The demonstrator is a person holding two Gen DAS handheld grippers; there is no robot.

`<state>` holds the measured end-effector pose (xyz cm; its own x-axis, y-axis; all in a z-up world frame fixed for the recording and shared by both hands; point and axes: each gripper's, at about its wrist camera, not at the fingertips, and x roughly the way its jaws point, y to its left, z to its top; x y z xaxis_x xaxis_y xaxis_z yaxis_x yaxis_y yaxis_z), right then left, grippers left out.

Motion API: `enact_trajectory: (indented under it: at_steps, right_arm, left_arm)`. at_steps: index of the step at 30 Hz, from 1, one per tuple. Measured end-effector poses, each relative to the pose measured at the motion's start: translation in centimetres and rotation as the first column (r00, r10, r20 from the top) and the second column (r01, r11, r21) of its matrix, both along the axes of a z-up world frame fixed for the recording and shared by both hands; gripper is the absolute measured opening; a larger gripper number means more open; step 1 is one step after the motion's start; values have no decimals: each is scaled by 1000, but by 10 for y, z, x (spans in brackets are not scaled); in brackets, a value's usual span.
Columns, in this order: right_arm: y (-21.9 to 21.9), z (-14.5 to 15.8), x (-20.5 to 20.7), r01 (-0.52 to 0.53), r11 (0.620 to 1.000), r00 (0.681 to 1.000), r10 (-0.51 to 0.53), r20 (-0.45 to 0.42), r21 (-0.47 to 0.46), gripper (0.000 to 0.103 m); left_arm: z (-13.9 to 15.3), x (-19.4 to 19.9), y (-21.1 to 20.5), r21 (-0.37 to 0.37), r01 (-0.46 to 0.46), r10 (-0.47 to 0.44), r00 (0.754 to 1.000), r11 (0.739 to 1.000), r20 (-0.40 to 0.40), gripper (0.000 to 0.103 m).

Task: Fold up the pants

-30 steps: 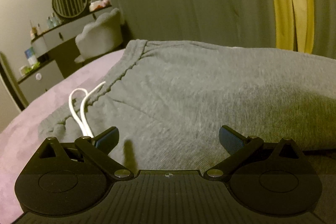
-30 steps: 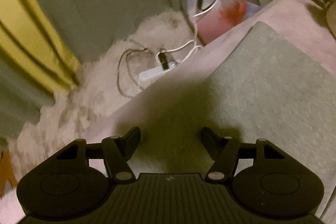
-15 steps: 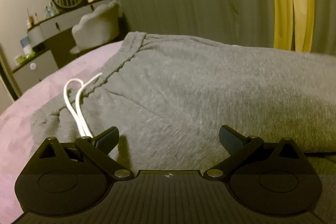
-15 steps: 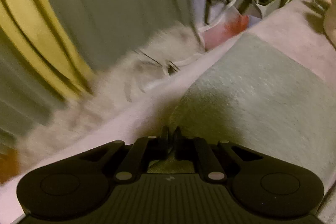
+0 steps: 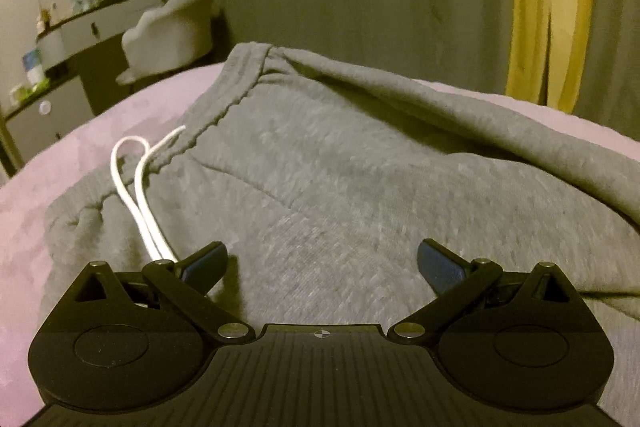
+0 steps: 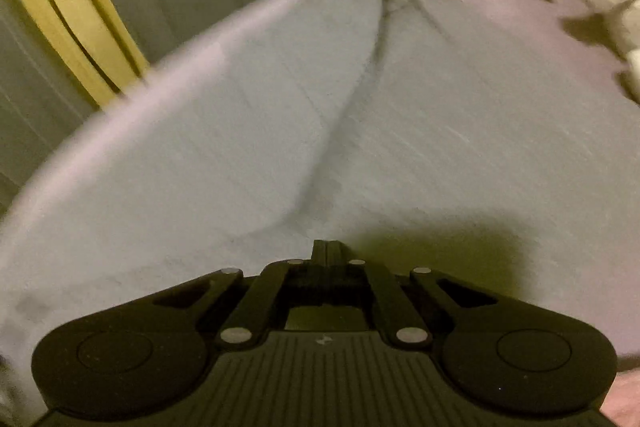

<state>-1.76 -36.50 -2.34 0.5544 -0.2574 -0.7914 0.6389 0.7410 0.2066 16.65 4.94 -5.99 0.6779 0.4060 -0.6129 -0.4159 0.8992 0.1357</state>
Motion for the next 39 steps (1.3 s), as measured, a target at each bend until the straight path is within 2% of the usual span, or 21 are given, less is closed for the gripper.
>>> enact_trajectory:
  at_steps: [1, 3, 5, 6, 7, 11, 13, 15, 17, 18, 19, 23, 27, 29, 31, 33, 36, 38, 39]
  right_arm:
    - [-1, 10, 1, 11, 1000, 1000, -11, 0, -30, 2]
    - [1, 33, -2, 3, 995, 996, 6, 94, -104, 4]
    - [5, 45, 3, -30, 982, 988, 57, 145, -185, 20]
    - [7, 46, 10, -48, 974, 987, 80, 141, -221, 45]
    - [8, 43, 15, -65, 967, 986, 101, 134, -247, 61]
    - [16, 17, 46, -144, 934, 983, 173, 63, -328, 61]
    - [16, 0, 58, -153, 922, 985, 170, 19, -356, 59]
    - [17, -10, 61, -152, 904, 985, 171, 10, -400, 58]
    - [15, -11, 62, -132, 884, 987, 158, 21, -448, 43]
    - [11, -13, 65, -118, 876, 991, 134, 1, -468, 22]
    - [6, -15, 66, -110, 874, 993, 121, -7, -473, 11]
    - [-12, -11, 52, -11, 909, 996, 47, 76, -416, 7]
    - [-39, -4, 31, 115, 967, 979, -71, 190, -229, 7]
    - [-49, -10, 31, 134, 980, 977, -106, 185, -150, 7]
    - [-61, -22, 29, 160, 984, 973, -145, 181, -73, 7]
    - [-62, -24, 32, 168, 984, 970, -154, 186, -65, 8]
    - [-62, -27, 42, 148, 981, 978, -126, 166, -128, 8]
    - [-57, -29, 44, 142, 977, 981, -117, 157, -158, 8]
    - [-53, -28, 44, 145, 976, 980, -119, 157, -163, 8]
  left_arm:
    - [1, -1, 0, -3, 3, -3, 1000, 1000, -2, 103]
    - [2, -4, 4, -37, 2, -2, 1000, 999, 0, 103]
    - [2, -8, 9, -79, -2, 2, 1000, 997, 6, 103]
    - [1, -10, 11, -98, -3, 4, 1000, 995, 9, 103]
    - [0, -11, 14, -112, -3, 4, 1000, 994, 11, 103]
    - [-3, -19, 12, -101, 20, -18, 1000, 995, 22, 103]
    - [-5, -20, 9, -77, 26, -23, 999, 997, 31, 103]
    - [-9, -20, 8, -69, 25, -22, 999, 997, 43, 103]
    - [-10, -20, 8, -74, 22, -19, 999, 997, 47, 103]
    - [-10, -20, 8, -79, 21, -17, 999, 997, 49, 103]
    - [-10, -20, 9, -81, 21, -17, 999, 997, 51, 103]
    - [-10, -19, 10, -88, 22, -17, 998, 996, 55, 103]
    - [-5, -16, 13, -107, 26, -23, 999, 994, 25, 103]
    - [8, -15, 14, -94, 12, -13, 1000, 995, -12, 103]
    - [26, -18, 17, -53, -16, 18, 999, 998, 34, 103]
    - [47, -14, 26, -70, 11, -4, 996, 997, 90, 103]
    - [62, 17, 44, -146, 82, -69, 994, 986, 87, 103]
    - [65, 48, 61, -227, 86, -72, 995, 970, 67, 103]
    - [64, 68, 71, -296, 84, -73, 996, 952, 49, 103]
